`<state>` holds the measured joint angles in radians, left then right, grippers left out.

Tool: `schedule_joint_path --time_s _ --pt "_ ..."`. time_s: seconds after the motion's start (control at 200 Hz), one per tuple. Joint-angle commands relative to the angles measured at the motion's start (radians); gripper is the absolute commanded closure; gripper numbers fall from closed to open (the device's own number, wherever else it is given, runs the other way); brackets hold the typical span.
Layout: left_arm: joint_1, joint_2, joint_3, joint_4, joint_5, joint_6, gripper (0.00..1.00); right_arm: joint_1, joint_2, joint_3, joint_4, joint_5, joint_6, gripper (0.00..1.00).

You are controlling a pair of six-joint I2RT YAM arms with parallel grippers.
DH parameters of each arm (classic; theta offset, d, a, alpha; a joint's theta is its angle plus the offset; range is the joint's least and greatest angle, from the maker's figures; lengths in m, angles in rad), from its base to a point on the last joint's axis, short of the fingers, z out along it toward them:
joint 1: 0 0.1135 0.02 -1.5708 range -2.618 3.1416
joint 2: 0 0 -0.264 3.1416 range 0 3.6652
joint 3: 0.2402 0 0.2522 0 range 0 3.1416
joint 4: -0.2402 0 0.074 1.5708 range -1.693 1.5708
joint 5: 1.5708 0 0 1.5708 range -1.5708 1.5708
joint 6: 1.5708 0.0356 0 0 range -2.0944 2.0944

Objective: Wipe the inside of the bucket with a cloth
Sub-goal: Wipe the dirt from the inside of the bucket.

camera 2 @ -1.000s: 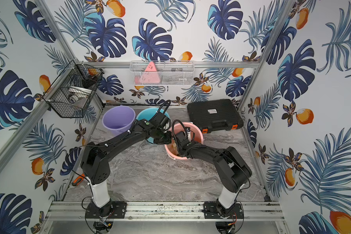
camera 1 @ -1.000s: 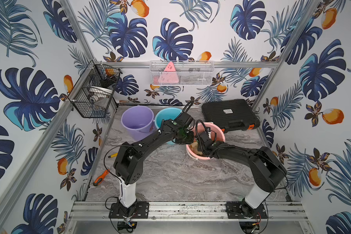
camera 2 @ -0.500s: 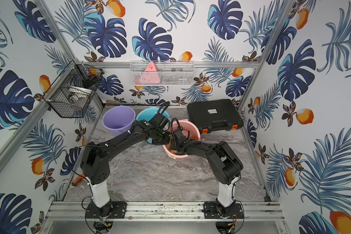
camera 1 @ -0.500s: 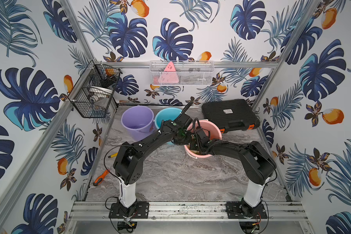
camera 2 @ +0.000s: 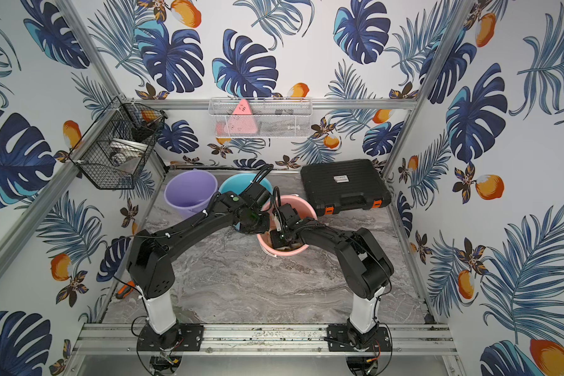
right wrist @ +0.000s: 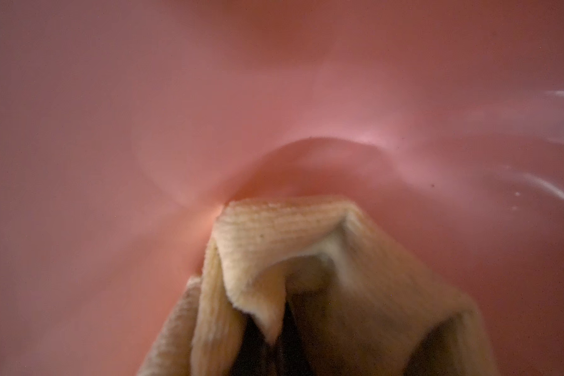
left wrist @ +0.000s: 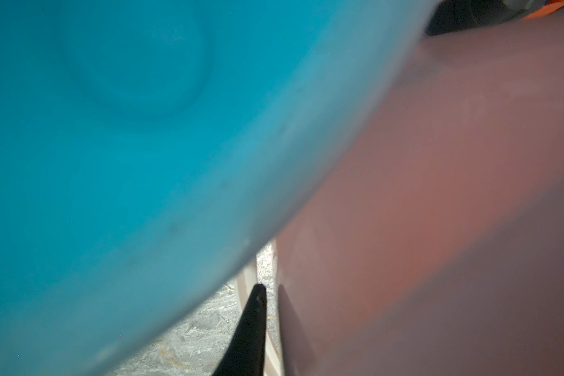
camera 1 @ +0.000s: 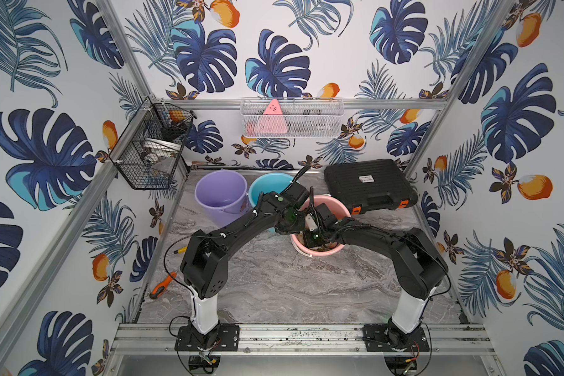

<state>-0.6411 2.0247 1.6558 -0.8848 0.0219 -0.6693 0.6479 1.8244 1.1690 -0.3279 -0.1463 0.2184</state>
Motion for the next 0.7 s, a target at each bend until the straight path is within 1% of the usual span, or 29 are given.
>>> schedule_joint_path --time_s 0.0,0.055,0.09,0.12,0.135,0.18,0.24,0.29,0.375,0.44,0.505,0.585,0.635,0.696 --pt "-0.013 0.007 0.01 0.024 0.005 0.073 1.0 0.01 -0.021 0.026 -0.105 0.026 -0.093 1.0" --pt "-0.013 0.006 0.013 0.017 -0.011 0.074 1.0 0.012 -0.035 0.031 -0.131 0.123 -0.085 1.0" --pt "-0.012 0.007 0.014 0.015 -0.005 0.078 1.0 0.012 -0.051 0.028 -0.136 0.223 -0.068 1.0" --pt "-0.013 0.008 0.016 0.015 -0.001 0.079 1.0 0.012 -0.063 0.026 -0.141 0.283 -0.049 1.0" --pt "-0.013 0.009 0.016 0.014 -0.001 0.079 1.0 0.012 -0.072 0.02 -0.137 0.296 -0.046 1.0" --pt "-0.012 0.012 0.023 0.008 0.0 0.08 1.0 0.012 -0.111 -0.002 -0.109 0.386 -0.035 1.0" --pt "-0.013 0.017 0.028 0.004 0.002 0.082 1.0 0.012 -0.169 -0.051 -0.057 0.429 -0.013 1.0" --pt "-0.012 0.016 0.03 0.004 0.008 0.08 1.0 0.012 -0.222 -0.084 -0.022 0.492 0.006 1.0" --pt "-0.011 0.017 0.032 0.009 0.018 0.08 1.0 0.012 -0.282 -0.123 0.045 0.545 0.032 1.0" --pt "-0.012 0.016 0.031 0.014 0.021 0.079 1.0 0.012 -0.291 -0.13 0.076 0.56 0.033 1.0" --pt "-0.011 0.012 0.026 0.019 0.027 0.076 1.0 0.012 -0.254 -0.101 0.058 0.588 0.044 1.0" --pt "-0.013 0.009 0.02 0.029 0.042 0.074 1.0 0.012 -0.177 -0.043 0.003 0.611 0.079 1.0" --pt "-0.013 0.008 0.014 0.039 0.056 0.075 1.0 0.012 -0.139 -0.011 0.015 0.613 0.094 1.0" --pt "-0.014 0.008 0.01 0.043 0.062 0.074 1.0 0.012 -0.111 -0.012 0.053 0.589 0.12 1.0"
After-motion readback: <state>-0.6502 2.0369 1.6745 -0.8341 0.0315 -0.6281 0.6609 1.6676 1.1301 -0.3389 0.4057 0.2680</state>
